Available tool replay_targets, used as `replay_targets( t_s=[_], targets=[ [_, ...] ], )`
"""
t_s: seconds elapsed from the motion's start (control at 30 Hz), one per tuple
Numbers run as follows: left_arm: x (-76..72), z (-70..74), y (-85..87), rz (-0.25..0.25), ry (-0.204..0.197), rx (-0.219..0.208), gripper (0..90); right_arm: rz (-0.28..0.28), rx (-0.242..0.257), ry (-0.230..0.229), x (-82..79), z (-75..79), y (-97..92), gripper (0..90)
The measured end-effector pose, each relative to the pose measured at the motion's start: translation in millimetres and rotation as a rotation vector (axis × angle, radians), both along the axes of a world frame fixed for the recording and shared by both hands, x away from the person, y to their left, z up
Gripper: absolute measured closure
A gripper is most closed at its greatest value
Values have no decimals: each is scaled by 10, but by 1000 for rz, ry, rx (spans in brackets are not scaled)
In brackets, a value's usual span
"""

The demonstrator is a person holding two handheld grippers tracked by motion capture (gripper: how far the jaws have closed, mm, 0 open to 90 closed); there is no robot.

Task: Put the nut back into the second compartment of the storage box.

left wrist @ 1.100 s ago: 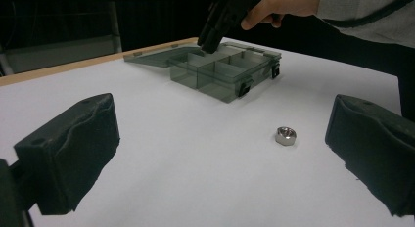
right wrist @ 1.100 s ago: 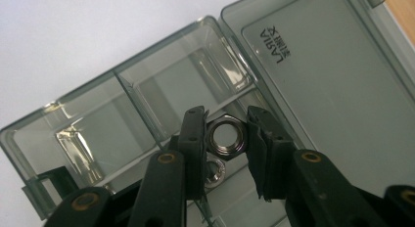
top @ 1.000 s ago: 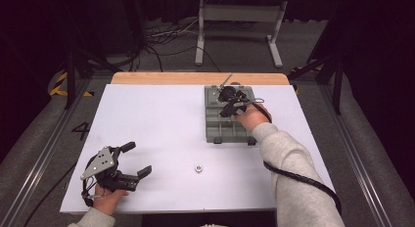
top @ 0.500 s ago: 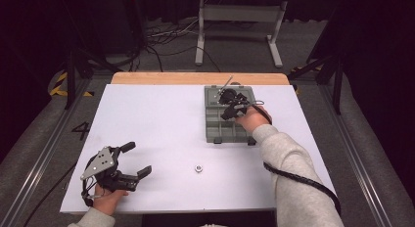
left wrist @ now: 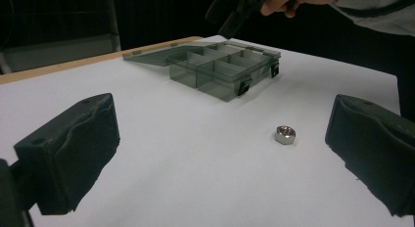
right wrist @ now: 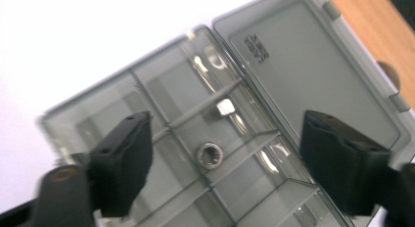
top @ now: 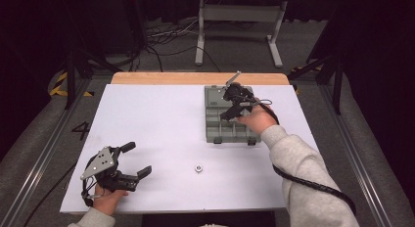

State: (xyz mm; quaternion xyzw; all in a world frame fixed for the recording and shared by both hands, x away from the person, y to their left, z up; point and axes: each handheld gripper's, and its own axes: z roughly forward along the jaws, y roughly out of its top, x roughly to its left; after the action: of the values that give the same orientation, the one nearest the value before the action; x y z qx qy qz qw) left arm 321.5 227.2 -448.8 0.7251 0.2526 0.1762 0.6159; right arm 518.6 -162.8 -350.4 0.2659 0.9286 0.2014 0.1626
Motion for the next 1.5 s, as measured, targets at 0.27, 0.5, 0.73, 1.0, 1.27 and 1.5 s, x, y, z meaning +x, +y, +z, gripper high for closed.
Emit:
replay_targets(
  t_s=[0.27,0.5,0.73,1.0,1.27,1.5],
  targets=[
    [0,4,-16,-3,6,-4,3,86,35,4,-315,179,94,127],
    [-13,6,-10,2,3,-8,3,207,25,7,-669,180,323,147],
    [-15,9,-3,0,0,-6,4,296,15,29,-935,50,523,161],
    [-16,9,-10,0,2,-6,3,350,-14,99,-1158,-236,684,184],
    [-19,14,-12,-1,-1,-3,4,384,-42,146,-1223,-458,787,256],
    [-18,13,-4,-1,-2,1,4,419,-75,202,-1250,-640,891,409]
  ],
)
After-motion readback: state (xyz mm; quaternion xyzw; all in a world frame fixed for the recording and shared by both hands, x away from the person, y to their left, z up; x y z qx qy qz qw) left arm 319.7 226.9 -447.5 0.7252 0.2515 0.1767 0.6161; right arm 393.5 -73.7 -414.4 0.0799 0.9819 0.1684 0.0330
